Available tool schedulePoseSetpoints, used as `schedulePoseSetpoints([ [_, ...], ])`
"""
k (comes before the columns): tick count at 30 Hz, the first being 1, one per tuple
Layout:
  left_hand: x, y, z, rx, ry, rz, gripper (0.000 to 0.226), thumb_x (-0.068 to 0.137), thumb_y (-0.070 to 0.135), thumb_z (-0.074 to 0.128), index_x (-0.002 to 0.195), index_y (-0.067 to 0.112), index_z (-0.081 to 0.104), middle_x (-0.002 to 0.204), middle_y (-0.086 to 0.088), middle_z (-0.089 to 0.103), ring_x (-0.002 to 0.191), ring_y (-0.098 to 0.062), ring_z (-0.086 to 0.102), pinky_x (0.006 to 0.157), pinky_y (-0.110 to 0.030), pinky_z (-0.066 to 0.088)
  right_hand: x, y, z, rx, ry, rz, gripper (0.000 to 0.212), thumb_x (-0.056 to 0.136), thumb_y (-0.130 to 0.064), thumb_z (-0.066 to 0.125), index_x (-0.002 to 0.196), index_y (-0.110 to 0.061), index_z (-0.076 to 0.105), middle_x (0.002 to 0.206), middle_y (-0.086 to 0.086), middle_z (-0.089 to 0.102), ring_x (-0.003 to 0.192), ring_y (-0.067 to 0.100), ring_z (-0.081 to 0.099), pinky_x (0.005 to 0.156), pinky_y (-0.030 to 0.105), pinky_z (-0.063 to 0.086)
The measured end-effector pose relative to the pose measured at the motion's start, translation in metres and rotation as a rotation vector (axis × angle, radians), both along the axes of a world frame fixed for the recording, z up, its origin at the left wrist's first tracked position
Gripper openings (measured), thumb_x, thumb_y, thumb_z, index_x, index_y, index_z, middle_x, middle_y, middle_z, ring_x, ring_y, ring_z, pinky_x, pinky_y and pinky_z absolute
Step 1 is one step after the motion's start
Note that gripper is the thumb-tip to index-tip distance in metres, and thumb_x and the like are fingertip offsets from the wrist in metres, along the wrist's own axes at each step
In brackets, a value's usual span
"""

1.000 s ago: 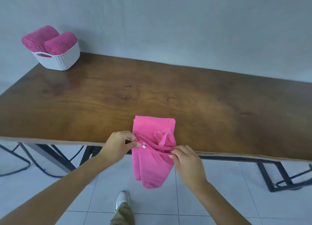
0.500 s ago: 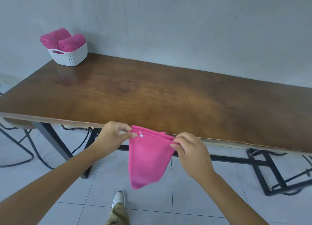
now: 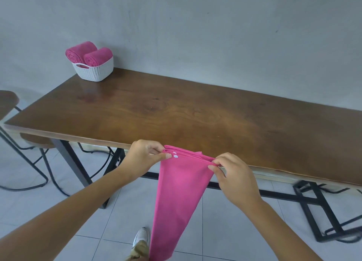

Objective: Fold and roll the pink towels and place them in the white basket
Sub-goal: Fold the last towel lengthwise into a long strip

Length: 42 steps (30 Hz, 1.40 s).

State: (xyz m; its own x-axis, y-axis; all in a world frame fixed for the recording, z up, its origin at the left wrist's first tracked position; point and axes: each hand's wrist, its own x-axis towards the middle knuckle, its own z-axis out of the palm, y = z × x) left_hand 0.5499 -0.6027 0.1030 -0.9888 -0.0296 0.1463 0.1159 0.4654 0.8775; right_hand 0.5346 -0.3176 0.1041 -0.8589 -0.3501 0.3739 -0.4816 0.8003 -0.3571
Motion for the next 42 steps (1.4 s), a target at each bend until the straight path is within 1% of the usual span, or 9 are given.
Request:
schedulePoseSetpoints([
  [5,0.003,-0.001,-0.004,0.001,0.008,0.01,0.014,0.083,0.023,0.084,0.075,0.014,0.076,0.075,0.008,0.073,0.074,-0.003,0.066,0.069,-0.011,0.044,0.001,-0.001,-0.006,-0.008,-0.035,-0.01,0.011,0.094,-0.025,0.068,0.083,-0.023,0.068,0.09,-0.018,0.063,0.087,0.007,0.058,0.072,0.029,0.048],
  [11,-0.01,0.004,-0.012,0.028,0.034,0.033,0.018,0.081,0.03,0.084,0.077,0.015,0.075,0.076,0.004,0.073,0.074,-0.016,0.068,0.07,-0.025,0.051,-0.007,-0.007,-0.014,-0.083,-0.113,-0.054,0.017,0.098,-0.03,0.061,0.082,-0.028,0.062,0.09,-0.019,0.059,0.087,0.005,0.057,0.07,0.028,0.049],
  [20,-0.036,0.006,-0.024,-0.017,0.1,0.088,0.013,0.078,0.027,0.087,0.075,0.021,0.075,0.075,0.017,0.071,0.078,-0.008,0.068,0.07,-0.01,0.046,-0.032,-0.018,-0.024,-0.154,-0.119,-0.107,0.013,0.101,-0.024,0.057,0.088,-0.026,0.058,0.093,-0.019,0.055,0.085,0.004,0.057,0.066,0.025,0.047],
  [27,-0.065,0.0,-0.03,-0.027,0.098,0.115,0.013,0.083,0.024,0.083,0.077,0.02,0.072,0.075,0.022,0.068,0.082,-0.003,0.065,0.07,-0.011,0.048,-0.062,-0.025,-0.024,-0.084,-0.082,-0.119,0.013,0.102,-0.023,0.055,0.089,-0.023,0.056,0.088,-0.013,0.057,0.08,0.008,0.054,0.062,0.025,0.043],
  [31,-0.079,0.002,-0.034,-0.028,0.105,0.136,0.018,0.086,0.016,0.079,0.089,0.018,0.062,0.078,0.012,0.065,0.084,-0.007,0.061,0.072,-0.009,0.045,-0.077,-0.037,-0.027,-0.139,-0.126,-0.148,0.004,0.102,-0.023,0.054,0.105,-0.026,0.055,0.092,-0.013,0.061,0.086,0.008,0.056,0.067,0.031,0.048],
  [34,-0.095,0.001,-0.037,0.0,0.021,0.193,0.031,0.087,0.018,0.078,0.104,0.023,0.053,0.079,0.009,0.064,0.084,-0.002,0.06,0.068,-0.011,0.048,-0.096,-0.05,-0.033,-0.271,-0.237,-0.246,0.023,0.1,-0.026,0.058,0.122,-0.029,0.057,0.096,-0.013,0.065,0.089,0.01,0.06,0.074,0.033,0.049],
  [36,-0.109,0.0,-0.041,0.022,-0.033,0.238,0.034,0.086,0.02,0.079,0.108,0.024,0.054,0.077,0.008,0.066,0.082,0.001,0.061,0.068,-0.01,0.045,-0.113,-0.057,-0.038,-0.437,-0.311,-0.338,0.016,0.095,-0.021,0.064,0.11,-0.025,0.066,0.093,-0.012,0.069,0.089,0.011,0.065,0.075,0.027,0.048],
  [39,-0.135,-0.002,-0.05,0.037,-0.114,0.291,0.019,0.086,0.023,0.08,0.095,0.02,0.064,0.078,0.008,0.067,0.076,-0.002,0.061,0.064,-0.013,0.042,-0.141,-0.067,-0.046,-0.537,-0.397,-0.455,0.006,0.091,-0.019,0.068,0.091,-0.025,0.07,0.087,-0.011,0.07,0.087,0.011,0.066,0.068,0.02,0.044],
  [42,-0.158,-0.006,-0.062,-0.044,-0.16,0.321,0.016,0.084,0.028,0.081,0.081,0.024,0.065,0.071,0.012,0.066,0.084,-0.009,0.058,0.067,-0.02,0.041,-0.165,-0.078,-0.063,-0.493,-0.452,-0.507,0.006,0.093,-0.022,0.067,0.088,-0.025,0.066,0.088,-0.008,0.067,0.095,0.02,0.063,0.076,0.033,0.048],
])
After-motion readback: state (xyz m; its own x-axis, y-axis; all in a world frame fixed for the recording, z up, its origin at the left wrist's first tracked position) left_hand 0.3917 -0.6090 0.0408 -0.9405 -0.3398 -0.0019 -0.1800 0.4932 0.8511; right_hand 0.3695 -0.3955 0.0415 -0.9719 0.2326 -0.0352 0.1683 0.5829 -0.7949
